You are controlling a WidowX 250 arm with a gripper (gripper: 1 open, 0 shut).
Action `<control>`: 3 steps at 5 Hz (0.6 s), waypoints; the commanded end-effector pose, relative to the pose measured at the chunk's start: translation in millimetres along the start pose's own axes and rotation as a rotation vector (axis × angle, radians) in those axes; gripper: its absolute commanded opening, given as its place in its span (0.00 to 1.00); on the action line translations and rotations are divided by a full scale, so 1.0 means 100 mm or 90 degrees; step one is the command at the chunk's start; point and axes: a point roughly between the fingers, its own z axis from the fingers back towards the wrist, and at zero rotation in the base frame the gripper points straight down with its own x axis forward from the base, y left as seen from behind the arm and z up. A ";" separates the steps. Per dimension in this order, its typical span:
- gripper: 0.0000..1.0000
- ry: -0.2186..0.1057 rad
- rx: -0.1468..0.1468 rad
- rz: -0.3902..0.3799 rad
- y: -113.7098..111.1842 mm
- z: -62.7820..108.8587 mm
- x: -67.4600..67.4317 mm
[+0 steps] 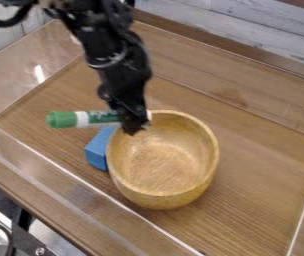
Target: Remove the green marker from inside the brown bowl and put it on the table
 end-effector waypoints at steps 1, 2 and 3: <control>0.00 -0.024 0.023 0.002 0.20 0.10 0.05; 0.00 -0.025 0.023 0.009 0.20 0.11 0.02; 0.00 -0.026 0.022 0.010 0.22 0.11 0.01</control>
